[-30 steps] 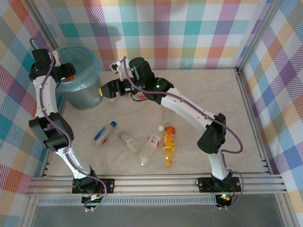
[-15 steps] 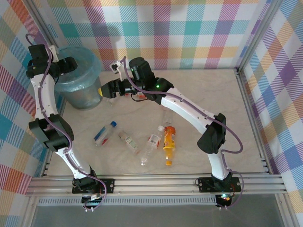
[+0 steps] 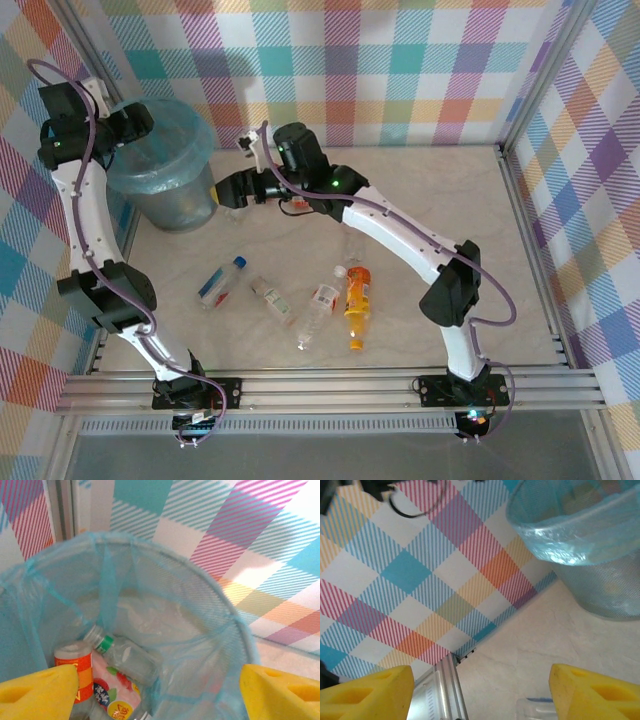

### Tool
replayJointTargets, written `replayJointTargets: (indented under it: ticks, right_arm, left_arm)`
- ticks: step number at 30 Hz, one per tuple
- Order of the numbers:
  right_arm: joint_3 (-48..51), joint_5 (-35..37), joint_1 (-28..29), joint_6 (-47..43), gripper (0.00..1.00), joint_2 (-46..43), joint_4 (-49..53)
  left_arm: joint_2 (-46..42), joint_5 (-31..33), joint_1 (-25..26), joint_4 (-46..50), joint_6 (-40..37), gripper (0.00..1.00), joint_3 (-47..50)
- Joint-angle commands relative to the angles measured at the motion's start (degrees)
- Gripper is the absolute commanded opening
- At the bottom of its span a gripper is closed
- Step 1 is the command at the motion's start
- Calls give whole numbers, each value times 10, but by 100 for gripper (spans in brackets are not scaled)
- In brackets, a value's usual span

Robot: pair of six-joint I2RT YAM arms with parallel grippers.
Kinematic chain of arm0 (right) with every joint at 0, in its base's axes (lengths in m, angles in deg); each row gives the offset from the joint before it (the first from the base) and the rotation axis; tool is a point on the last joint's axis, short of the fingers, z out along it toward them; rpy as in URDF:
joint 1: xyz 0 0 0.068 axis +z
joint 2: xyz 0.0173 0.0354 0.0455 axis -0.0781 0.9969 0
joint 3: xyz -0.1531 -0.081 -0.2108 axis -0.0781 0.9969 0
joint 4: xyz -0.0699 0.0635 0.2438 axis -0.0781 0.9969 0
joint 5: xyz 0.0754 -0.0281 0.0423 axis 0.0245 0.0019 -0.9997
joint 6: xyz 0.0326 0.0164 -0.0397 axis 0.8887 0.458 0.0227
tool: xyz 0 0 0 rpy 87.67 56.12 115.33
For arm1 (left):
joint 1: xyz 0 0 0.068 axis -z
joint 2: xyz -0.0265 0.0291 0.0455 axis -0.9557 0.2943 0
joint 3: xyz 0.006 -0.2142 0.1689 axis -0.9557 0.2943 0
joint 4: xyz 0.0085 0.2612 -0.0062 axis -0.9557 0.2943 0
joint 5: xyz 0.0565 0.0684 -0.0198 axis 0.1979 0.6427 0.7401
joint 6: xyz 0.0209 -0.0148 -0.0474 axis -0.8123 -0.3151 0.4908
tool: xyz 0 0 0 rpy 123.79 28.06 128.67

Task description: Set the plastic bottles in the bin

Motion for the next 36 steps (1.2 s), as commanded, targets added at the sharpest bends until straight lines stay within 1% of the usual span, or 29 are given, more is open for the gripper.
replayJointTargets:
  ticks: [1,5,7,10,14,18,22,26,29,32,36]
  right_arm:
    - [34,41,-1,-19,75,-56,19]
    - [106,82,-2,-27,77,-108,24]
    - [151,104,-2,-31,77,-139,23]
    - [232,144,-2,-34,78,-191,18]
    - [352,209,-2,-23,78,-263,7]
    - [444,270,-2,9,80,-328,35]
    - [519,304,-2,36,80,-379,67]
    - [592,325,-2,79,81,-424,120]
    - [653,326,-2,127,81,-456,147]
    - [708,314,-2,161,81,-481,146]
    - [738,301,-2,177,81,-479,152]
  left_arm:
    - [-59,-1,14,-5,14,84,-13]
    - [-107,22,33,-6,-6,86,15]
    - [-134,33,55,-8,-15,86,38]
    - [-184,29,74,-25,-17,86,92]
    - [-257,6,111,-54,-23,86,181]
    - [-321,16,183,-58,-42,86,249]
    - [-365,16,255,-62,-44,85,295]
    - [-394,36,327,-66,-41,84,355]
    - [-405,58,382,-57,-38,84,395]
    - [-409,83,445,-59,-28,83,427]
    - [-396,116,523,-69,-15,84,458]
